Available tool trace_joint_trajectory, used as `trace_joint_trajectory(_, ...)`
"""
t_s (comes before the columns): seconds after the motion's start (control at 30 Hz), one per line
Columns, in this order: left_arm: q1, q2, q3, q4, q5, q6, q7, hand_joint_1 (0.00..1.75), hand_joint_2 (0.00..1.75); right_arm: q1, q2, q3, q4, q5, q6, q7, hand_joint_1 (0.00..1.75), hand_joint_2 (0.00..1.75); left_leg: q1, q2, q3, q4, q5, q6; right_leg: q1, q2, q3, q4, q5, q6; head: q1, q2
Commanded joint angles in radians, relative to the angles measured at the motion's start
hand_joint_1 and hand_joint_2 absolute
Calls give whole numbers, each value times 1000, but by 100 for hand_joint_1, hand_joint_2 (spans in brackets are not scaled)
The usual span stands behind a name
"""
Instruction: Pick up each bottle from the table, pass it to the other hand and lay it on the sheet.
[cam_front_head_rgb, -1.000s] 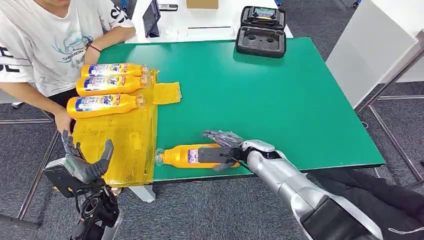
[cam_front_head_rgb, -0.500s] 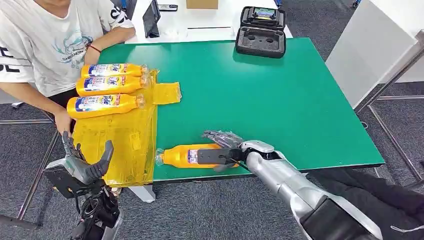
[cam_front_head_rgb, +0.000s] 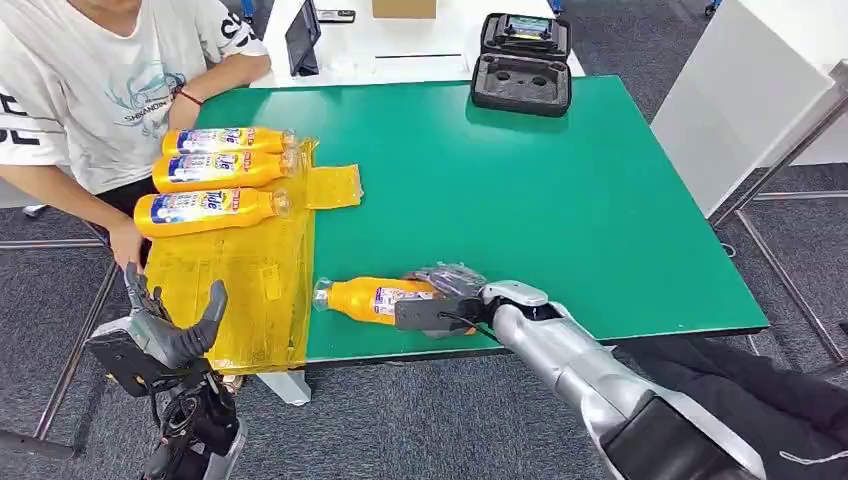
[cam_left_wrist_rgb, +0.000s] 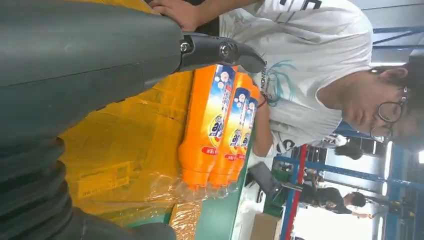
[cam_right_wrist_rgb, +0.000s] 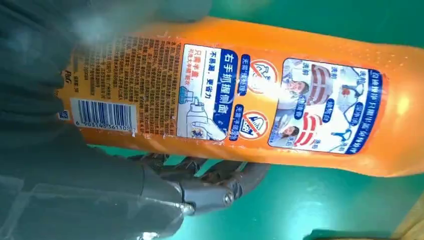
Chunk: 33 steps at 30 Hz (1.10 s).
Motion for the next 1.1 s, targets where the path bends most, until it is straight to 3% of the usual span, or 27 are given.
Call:
trace_joint_trajectory(0.03, -25, 16, -8, 59, 6, -3, 3, 0, 175, -8, -9, 57, 58, 4, 4, 4, 175, 175, 0, -1, 2, -1, 0, 0, 0, -2, 3, -1, -1, 0, 0, 0)
trace_joint_trajectory(0.33, -10, 15, -5, 47, 13, -5, 3, 0, 175, -1, -11, 47, 50, -4, -14, -1, 175, 175, 0, -1, 3, -1, -1, 0, 0, -2, 4, -1, -1, 0, 0, 0)
trace_joint_trajectory(0.47, 27, 12, 3, -3, 23, -20, 3, 0, 175, 33, -11, -61, -24, -94, -114, -96, 175, 175, 0, 0, 3, -1, -1, 0, 0, -1, 3, -1, -1, 0, 0, 0)
trace_joint_trajectory(0.97, 27, 12, 3, -3, 23, -20, 3, 0, 175, 33, -11, -61, -24, -94, -114, -96, 175, 175, -1, 0, 1, -1, -1, 0, 0, -1, 1, -1, -1, 0, 0, 0)
trace_joint_trajectory(1.03, 48, 4, 6, -28, 58, -70, 3, 0, 175, 93, -14, -183, -130, -209, -176, -219, 175, 175, -1, 0, 1, -1, -1, 0, 0, -1, 2, -1, -1, 0, 0, 0)
trace_joint_trajectory(1.1, 59, 7, -17, -22, 143, -143, 3, 0, 175, 150, -26, -254, -250, -267, -207, -272, 175, 175, 0, 0, 3, -1, -2, 0, 0, -1, 4, -1, -2, 0, 0, 0)
